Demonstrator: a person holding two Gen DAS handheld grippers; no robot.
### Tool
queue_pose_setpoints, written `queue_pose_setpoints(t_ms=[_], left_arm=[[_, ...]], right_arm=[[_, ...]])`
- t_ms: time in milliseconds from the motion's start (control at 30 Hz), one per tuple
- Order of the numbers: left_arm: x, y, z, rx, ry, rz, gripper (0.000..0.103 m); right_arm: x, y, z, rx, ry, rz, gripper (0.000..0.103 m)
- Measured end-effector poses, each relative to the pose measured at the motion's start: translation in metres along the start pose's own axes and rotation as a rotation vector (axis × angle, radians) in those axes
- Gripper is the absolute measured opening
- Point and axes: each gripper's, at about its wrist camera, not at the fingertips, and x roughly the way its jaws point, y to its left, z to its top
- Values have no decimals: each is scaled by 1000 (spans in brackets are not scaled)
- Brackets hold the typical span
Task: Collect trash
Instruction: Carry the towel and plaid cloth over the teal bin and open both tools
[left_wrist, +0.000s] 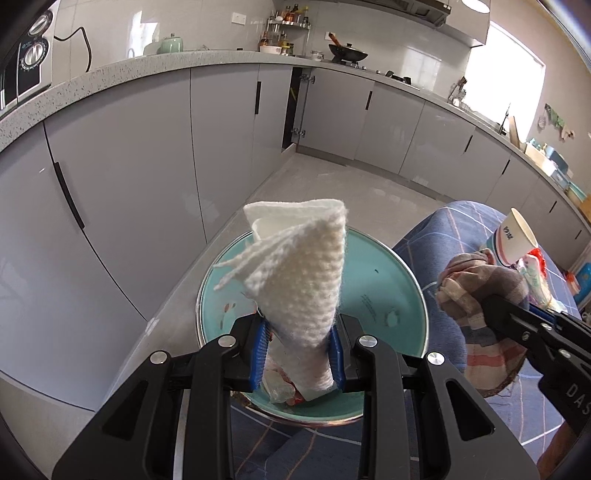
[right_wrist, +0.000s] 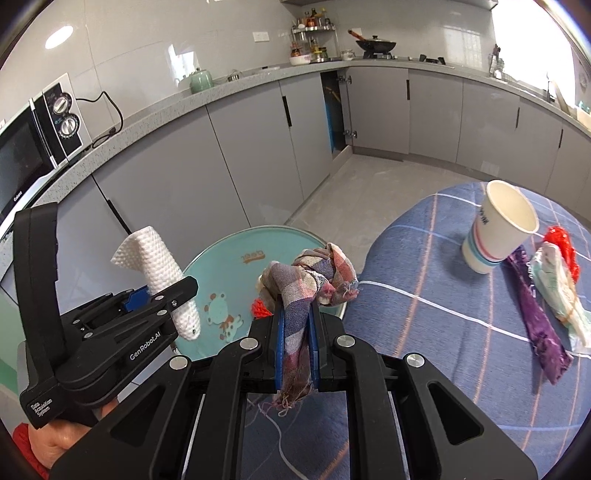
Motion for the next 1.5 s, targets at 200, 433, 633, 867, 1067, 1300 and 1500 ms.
queue_pose_setpoints(t_ms=[200,433,633,867,1067,1300,1500], left_arm=[[17,4,-2,1,36,-2,28],[39,9,2,-9,74,-7,28],[50,14,2,-13,90,0,28],[64,21,0,-18,116,28,28],[73,22,-1,-16,133,42,28],[74,23,-4,-12,149,54,28],[71,16,0,-2,149,54,29]], right_arm=[[20,1,1,6,35,0,12],[43,5,7,1,68,-2,12],[65,10,6,-9,104,-6,12],[87,10,6,-6,135,-5,12],[106,7,6,-6,171,-1,15],[104,7,6,-28,158,14,40],[81,-1,12,6,103,10,41]])
